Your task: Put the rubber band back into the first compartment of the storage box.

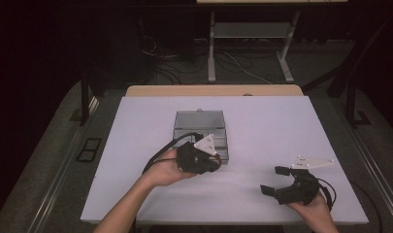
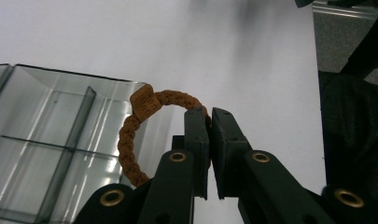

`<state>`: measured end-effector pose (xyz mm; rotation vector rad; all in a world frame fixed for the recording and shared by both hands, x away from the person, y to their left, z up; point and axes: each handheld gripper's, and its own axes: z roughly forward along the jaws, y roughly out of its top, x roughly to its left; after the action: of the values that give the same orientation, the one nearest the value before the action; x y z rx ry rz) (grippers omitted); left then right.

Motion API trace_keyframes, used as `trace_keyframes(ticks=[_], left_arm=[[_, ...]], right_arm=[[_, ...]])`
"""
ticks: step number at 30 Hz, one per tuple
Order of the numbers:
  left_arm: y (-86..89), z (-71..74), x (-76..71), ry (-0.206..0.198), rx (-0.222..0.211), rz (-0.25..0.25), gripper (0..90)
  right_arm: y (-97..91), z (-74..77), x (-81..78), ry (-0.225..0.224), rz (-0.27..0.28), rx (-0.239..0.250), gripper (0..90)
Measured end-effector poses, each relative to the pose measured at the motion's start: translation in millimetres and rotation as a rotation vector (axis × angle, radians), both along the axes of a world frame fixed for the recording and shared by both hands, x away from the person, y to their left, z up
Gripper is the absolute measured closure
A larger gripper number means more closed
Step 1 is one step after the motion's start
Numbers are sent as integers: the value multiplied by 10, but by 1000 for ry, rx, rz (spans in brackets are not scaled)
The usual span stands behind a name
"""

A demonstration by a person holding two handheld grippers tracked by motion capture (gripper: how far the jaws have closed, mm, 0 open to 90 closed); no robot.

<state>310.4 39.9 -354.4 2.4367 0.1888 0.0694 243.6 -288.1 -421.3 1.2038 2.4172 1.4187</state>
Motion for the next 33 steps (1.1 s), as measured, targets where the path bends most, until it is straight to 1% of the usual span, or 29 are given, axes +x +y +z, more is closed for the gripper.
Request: trace_keyframes(ticks=[3,6,8,12,14,19,26,31,33], left_arm=[[44,45,12,-4,-8,13,841],[92,92,31,-19,-10,24,841],[123,111,38,-18,-26,37,841],[172,139,62,-26,-23,44,841],[196,154,71,-24,-28,53,841],[261,185,96,-34,-36,70,840],[354,215,129,-36,-45,94,840],[434,220,182,-27,-61,123,840],[466,221,208,-22,-62,130,840]], right_arm=[[1,0,0,1,-1,1,7],[1,0,-1,0,-2,2,7],[2,3,-4,2,-4,4,7],[-4,3,-7,3,-5,4,7],[-8,-1,-3,-4,-3,2,7],[0,-3,-4,-4,0,1,7],[1,-4,-4,-3,1,1,7],[0,-5,-4,-4,3,0,7],[1,-4,-6,2,-1,3,7]])
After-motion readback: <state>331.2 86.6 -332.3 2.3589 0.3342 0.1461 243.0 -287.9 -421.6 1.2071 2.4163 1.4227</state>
